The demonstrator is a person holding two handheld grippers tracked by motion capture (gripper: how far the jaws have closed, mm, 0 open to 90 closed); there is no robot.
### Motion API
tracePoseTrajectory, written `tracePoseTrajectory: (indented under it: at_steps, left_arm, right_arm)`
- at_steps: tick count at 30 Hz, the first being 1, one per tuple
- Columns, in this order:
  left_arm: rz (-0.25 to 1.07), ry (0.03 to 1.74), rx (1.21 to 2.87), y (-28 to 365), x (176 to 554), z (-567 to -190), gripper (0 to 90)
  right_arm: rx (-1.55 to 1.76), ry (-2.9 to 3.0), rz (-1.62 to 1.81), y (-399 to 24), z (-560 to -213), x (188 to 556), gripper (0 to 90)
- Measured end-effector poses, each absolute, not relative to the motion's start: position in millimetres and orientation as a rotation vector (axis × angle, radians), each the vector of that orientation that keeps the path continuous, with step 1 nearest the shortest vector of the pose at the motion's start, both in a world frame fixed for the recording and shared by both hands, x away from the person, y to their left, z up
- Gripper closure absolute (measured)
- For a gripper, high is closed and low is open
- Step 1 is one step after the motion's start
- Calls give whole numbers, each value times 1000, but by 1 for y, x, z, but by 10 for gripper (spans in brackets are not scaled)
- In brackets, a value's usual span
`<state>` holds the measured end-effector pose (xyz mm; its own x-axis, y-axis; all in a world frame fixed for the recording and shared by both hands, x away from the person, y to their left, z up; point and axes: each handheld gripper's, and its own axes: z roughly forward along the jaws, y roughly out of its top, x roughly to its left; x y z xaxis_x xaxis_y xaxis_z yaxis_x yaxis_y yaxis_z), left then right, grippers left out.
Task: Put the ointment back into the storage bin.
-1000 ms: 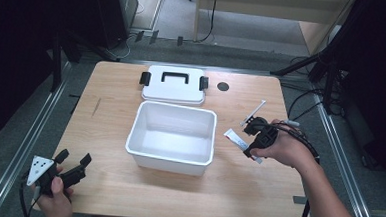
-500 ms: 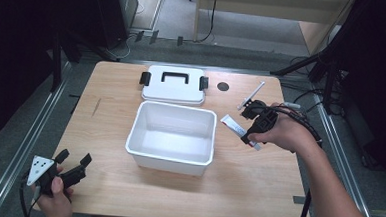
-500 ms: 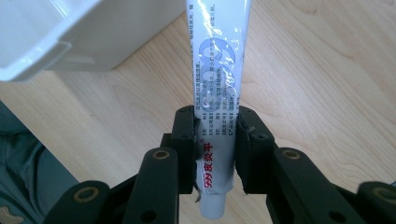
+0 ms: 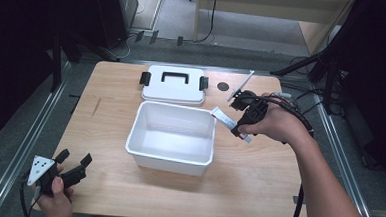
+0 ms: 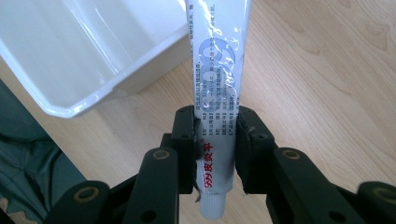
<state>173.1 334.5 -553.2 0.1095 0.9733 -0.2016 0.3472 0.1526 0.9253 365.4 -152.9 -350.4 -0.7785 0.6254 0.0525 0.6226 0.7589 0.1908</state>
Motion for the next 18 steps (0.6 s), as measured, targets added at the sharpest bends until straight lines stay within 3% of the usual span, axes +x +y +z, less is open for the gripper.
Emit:
tracePoseTrajectory:
  at_steps: [18]
  left_arm:
    - [783, 1421, 1376, 334, 173, -553, 160]
  right_arm:
    - [990, 2979, 388, -118, -351, 372, 724]
